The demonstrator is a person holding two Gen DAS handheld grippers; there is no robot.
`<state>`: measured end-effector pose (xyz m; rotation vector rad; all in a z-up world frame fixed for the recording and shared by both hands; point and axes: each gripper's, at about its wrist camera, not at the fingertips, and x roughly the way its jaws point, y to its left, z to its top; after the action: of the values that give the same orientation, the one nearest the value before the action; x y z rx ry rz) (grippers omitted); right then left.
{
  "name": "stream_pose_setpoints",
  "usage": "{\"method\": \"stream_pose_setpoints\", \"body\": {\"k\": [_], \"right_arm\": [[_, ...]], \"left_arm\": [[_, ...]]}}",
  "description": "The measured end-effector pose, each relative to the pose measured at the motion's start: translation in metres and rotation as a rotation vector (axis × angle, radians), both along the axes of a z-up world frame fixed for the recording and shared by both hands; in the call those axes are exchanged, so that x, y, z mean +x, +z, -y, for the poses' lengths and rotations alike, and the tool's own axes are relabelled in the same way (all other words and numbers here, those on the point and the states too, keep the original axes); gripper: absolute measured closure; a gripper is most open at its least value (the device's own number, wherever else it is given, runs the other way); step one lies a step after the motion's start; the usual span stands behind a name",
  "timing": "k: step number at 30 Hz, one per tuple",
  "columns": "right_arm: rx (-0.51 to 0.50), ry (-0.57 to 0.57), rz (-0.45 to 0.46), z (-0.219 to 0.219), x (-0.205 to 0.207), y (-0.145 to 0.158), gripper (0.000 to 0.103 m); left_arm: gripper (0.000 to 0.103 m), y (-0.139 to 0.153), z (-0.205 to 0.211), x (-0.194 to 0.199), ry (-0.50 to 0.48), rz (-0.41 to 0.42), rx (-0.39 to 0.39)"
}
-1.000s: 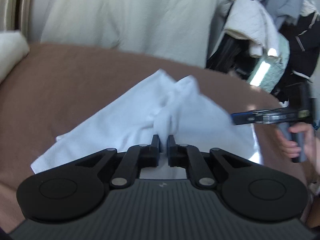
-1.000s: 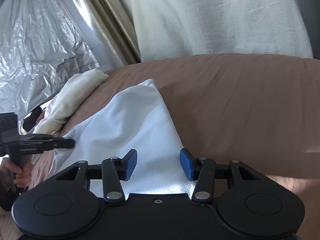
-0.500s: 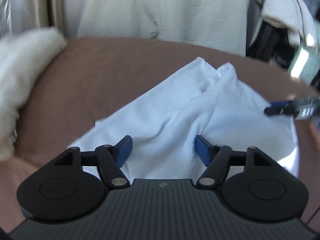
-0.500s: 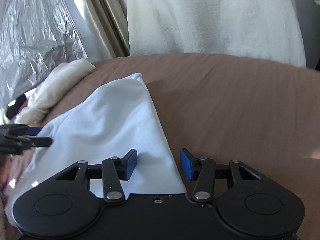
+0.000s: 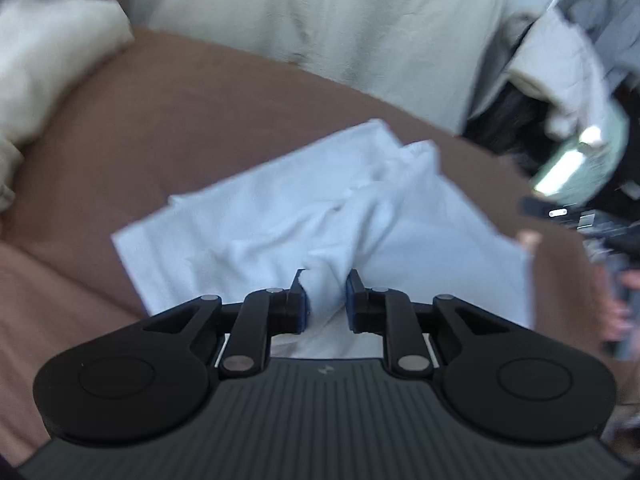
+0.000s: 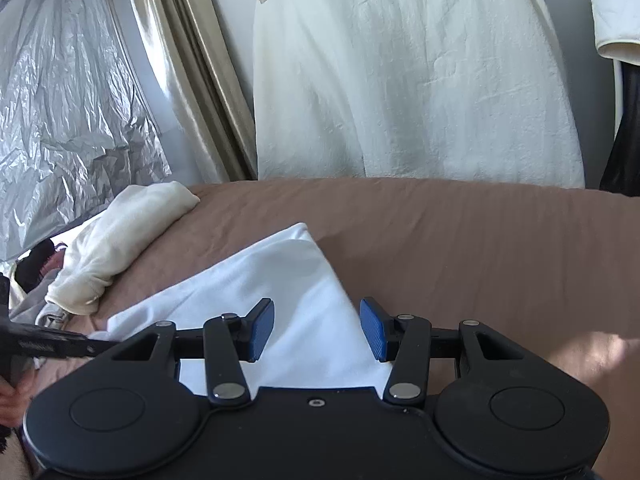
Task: Fold clothes
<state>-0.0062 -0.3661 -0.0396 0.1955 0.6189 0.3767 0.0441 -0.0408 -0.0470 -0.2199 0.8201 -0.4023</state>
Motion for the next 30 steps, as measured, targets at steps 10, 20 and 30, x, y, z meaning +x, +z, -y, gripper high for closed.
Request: {"method": "stream_pose_setpoints", "body": {"k": [10,20,30], "right_arm": [[-0.039,0.063,0.014,-0.019,-0.009,0.01,0.05],[-0.092,0.295,-0.045,-0.051,0.079,0.03,0.048],[-0.074,0.262,-0.116,-0.061,0.108,-0.016,0.075]], "left_arm": [[0.036,-0.001,0.002,0.004,0.053,0.059,0.24],[0.079,-0.002,-0.013,0.019,-0.022,-0.047,0.078],[0.088,-0.027,-0.023,0.054,0.005,-0.152,-0.153]]}}
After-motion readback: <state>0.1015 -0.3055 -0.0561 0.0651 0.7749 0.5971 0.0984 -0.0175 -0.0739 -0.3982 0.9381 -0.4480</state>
